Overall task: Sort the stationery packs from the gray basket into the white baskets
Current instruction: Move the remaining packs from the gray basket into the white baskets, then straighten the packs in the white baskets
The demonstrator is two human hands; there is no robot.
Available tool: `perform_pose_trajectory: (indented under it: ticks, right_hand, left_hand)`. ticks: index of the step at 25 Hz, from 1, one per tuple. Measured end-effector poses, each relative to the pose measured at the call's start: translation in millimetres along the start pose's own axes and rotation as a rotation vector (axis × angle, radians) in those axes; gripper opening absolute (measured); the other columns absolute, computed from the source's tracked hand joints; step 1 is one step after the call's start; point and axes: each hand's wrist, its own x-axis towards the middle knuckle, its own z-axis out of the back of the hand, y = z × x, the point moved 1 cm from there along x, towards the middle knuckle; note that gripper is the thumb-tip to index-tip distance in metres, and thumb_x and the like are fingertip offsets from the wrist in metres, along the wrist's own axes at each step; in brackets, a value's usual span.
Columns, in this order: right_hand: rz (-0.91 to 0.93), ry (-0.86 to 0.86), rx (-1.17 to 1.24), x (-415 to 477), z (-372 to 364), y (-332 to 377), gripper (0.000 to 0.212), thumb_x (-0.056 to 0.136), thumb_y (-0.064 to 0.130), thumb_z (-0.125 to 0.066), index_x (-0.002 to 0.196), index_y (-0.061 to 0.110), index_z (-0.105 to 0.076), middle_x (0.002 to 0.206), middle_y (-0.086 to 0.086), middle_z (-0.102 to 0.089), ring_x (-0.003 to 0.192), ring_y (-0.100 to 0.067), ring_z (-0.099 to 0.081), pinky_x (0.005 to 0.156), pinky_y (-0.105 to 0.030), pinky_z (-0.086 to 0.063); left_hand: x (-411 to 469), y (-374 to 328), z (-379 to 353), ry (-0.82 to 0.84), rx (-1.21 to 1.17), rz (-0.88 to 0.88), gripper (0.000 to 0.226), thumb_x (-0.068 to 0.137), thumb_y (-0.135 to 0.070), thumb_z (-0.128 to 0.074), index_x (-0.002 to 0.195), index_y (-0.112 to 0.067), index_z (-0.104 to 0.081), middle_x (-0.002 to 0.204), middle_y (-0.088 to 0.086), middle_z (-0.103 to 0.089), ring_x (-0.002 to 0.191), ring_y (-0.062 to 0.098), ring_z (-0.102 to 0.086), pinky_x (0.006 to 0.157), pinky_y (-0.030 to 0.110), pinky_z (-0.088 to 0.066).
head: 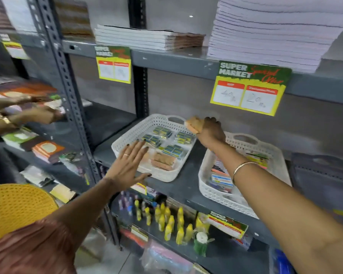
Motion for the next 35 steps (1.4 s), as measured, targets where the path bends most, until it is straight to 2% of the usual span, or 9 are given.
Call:
perform_pose_trajectory:
  ticks: [3,5,9,12,17,22,27,31,35]
  right_hand:
    - [0.037,0.038,0.033,-4.1,-28.4,57.6,0.059,0.084,0.023,-0.067,0.135,0.006,-0.042,0.138,-0.016,-0.045,0.128,-0.035,-0.043,0.098,-0.041,-0.044]
    - [0.071,0.100,0.052,-5.4,-51.2,93.9,0.064,0.080,0.027,-0.070,0.134,0.006,-0.042,0.141,-0.015,-0.045,0.130,-0.033,-0.044,0.099,-0.041,-0.045]
    - [0.211,0.272,-0.017,-12.5,-92.5,151.3,0.073,0.077,0.051,-0.068,0.131,0.006,-0.048,0.139,-0.016,-0.048,0.126,-0.033,-0.047,0.099,-0.040,-0.046]
    - [0.233,0.344,-0.077,-14.2,-117.1,169.9,0.063,0.082,0.044,-0.067,0.131,0.010,-0.047,0.139,-0.014,-0.046,0.126,-0.033,-0.046,0.096,-0.040,-0.045]
    - [0.227,0.394,-0.095,-8.4,-133.4,175.7,0.064,0.083,0.035,-0.068,0.135,0.008,-0.042,0.137,-0.015,-0.049,0.124,-0.033,-0.049,0.095,-0.039,-0.045]
    - [0.297,0.458,-0.183,-2.8,-146.0,184.4,0.077,0.082,0.026,-0.067,0.145,0.005,-0.028,0.144,-0.019,-0.041,0.133,-0.036,-0.040,0.106,-0.045,-0.041]
    - [0.326,0.429,-0.195,0.1,-148.2,187.7,0.072,0.082,0.015,-0.065,0.143,0.007,-0.030,0.141,-0.017,-0.045,0.128,-0.034,-0.045,0.098,-0.042,-0.044]
    - [0.355,0.440,-0.211,3.1,-148.6,187.4,0.076,0.080,0.021,-0.070,0.143,0.008,-0.030,0.141,-0.017,-0.046,0.127,-0.034,-0.046,0.100,-0.042,-0.045]
    - [0.283,0.556,-0.034,11.1,-129.3,173.2,0.090,0.079,0.031,-0.073,0.149,0.009,-0.022,0.150,-0.016,-0.039,0.133,-0.033,-0.044,0.108,-0.040,-0.041]
  left_hand:
    - [-10.3,79.2,-3.8,0.079,-0.105,0.171,0.101,0.076,-0.078,-0.024,0.142,-0.002,-0.019,0.149,0.021,-0.024,0.138,0.034,-0.016,0.109,0.052,-0.020]
    - [-20.8,121.6,-18.1,0.162,-0.131,0.214,0.108,0.070,-0.077,-0.036,0.143,0.000,-0.014,0.151,0.022,-0.019,0.139,0.036,-0.014,0.109,0.052,-0.021]
    - [-27.0,159.8,-50.0,0.317,-0.094,0.152,0.105,0.075,-0.065,-0.057,0.144,-0.002,-0.008,0.154,0.017,-0.012,0.141,0.030,-0.008,0.113,0.044,-0.012]
    - [-17.3,163.3,-67.7,0.344,-0.090,0.027,0.104,0.076,-0.066,-0.053,0.144,-0.004,-0.006,0.155,0.015,-0.008,0.141,0.027,-0.006,0.114,0.039,-0.011]
    - [-4.9,159.1,-84.0,0.358,-0.132,0.022,0.097,0.081,-0.065,-0.048,0.145,-0.012,0.002,0.156,0.007,0.000,0.142,0.019,0.004,0.115,0.040,-0.004]
    - [-3.2,162.8,-93.4,0.285,-0.139,0.001,0.097,0.073,-0.076,-0.022,0.145,-0.012,-0.009,0.155,0.009,-0.014,0.141,0.022,-0.007,0.115,0.043,-0.007]
    - [-3.8,161.1,-95.0,0.230,-0.155,0.008,0.086,0.083,-0.063,-0.046,0.144,-0.013,-0.013,0.154,0.009,-0.016,0.141,0.023,-0.009,0.114,0.043,-0.006]
    - [-4.6,161.6,-95.7,0.248,-0.144,0.000,0.093,0.075,-0.073,-0.028,0.144,-0.012,-0.016,0.153,0.009,-0.018,0.141,0.024,-0.012,0.114,0.044,-0.007]
    - [-8.3,166.8,-83.2,0.138,-0.507,0.044,0.078,0.080,-0.057,-0.037,0.138,-0.008,-0.024,0.142,0.017,-0.038,0.130,0.030,-0.034,0.110,0.046,-0.026]
